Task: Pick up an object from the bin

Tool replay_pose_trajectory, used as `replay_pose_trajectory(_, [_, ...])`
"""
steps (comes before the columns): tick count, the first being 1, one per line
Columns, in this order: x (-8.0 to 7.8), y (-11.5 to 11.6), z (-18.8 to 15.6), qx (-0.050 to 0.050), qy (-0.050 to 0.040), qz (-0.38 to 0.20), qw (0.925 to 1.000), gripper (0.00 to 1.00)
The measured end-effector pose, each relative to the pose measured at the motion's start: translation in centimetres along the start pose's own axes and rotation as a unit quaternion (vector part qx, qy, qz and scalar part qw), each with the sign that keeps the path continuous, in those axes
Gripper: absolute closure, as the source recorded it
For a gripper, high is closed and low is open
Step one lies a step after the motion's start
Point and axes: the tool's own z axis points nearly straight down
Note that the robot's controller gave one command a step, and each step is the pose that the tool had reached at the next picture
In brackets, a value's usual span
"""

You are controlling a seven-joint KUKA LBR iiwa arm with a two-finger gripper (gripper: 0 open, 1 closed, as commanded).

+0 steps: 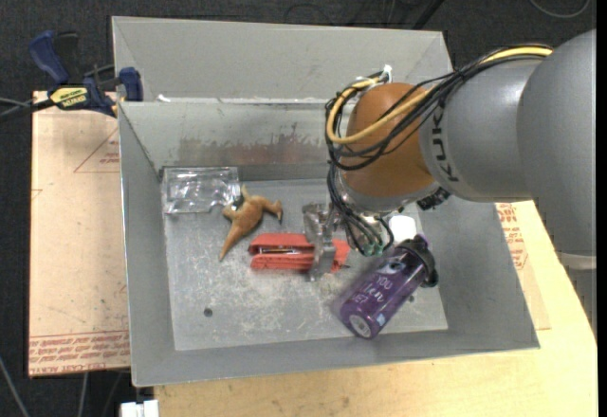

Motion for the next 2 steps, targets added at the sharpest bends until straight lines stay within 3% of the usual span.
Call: replay_pose_trajectory(2, [0.1, 0.1, -3.2, 0.000, 0.0013, 0.000, 1.0000, 1.00])
